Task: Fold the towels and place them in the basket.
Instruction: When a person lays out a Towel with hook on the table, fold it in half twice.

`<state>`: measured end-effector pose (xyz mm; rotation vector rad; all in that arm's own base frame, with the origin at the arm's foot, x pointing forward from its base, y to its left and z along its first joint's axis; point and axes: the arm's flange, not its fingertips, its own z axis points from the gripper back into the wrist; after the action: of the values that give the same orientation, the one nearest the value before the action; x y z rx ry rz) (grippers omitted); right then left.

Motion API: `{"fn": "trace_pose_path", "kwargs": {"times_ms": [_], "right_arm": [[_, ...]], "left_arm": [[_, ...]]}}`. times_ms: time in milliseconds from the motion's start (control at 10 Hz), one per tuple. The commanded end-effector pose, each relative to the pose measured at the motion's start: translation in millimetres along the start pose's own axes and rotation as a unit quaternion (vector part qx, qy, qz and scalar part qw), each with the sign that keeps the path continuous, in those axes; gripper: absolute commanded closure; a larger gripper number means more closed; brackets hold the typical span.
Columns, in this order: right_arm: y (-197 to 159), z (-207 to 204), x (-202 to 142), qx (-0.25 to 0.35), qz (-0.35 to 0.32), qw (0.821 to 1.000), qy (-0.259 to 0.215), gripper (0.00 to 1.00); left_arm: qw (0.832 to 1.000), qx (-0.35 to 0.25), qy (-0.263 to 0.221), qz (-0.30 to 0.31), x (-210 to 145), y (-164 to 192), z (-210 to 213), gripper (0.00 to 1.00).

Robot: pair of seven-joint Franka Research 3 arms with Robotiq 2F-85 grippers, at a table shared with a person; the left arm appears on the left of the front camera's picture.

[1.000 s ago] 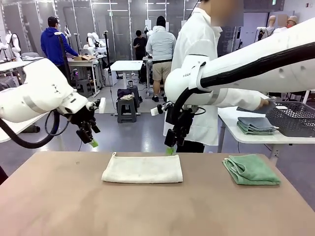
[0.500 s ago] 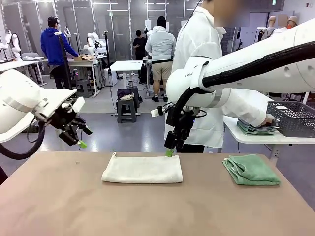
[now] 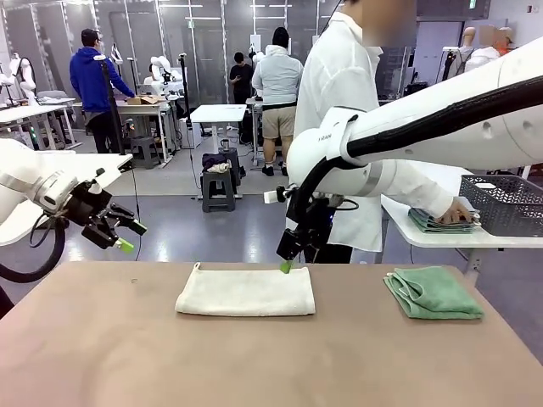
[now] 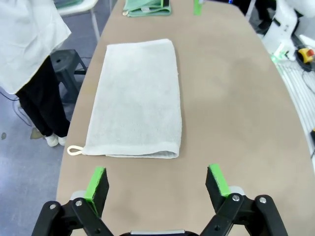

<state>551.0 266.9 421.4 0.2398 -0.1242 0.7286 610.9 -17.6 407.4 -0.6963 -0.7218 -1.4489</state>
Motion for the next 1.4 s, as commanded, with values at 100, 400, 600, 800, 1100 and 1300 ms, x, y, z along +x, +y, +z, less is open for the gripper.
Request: {"fn": "trace_pose_path", "kwargs": {"times_ms": [100,400,600,800,1100,1300], "right_arm": [[-1,-22,-5,-0.035,-0.156,0.987,-0.027,0.00],[-11,-38,-3,-0.086,-0.264,0.961,-0.023,0.00],[-12,-41,-2,-0.084,-0.275,0.957,-0.025,0.00],[-17,-39,-9,-0.075,-0.263,0.962,-0.021,0.00],[-17,-39,-9,-0.075,-0.263,0.962,-0.021,0.00],[-20,-49,-4,-0.081,-0.275,0.957,-0.029,0.00]], "left_arm": [[1.000,0.006,-0.025,0.010,1,6,0,0.00],[0.999,0.012,-0.030,0.019,0,8,-3,0.00],[0.999,0.015,-0.034,0.024,0,10,-2,0.00],[0.999,0.018,-0.044,0.016,-1,12,-5,0.00],[0.999,-0.012,-0.050,0.019,-4,17,-6,0.00],[0.999,0.007,-0.034,0.016,-3,7,-6,0.00]]}}
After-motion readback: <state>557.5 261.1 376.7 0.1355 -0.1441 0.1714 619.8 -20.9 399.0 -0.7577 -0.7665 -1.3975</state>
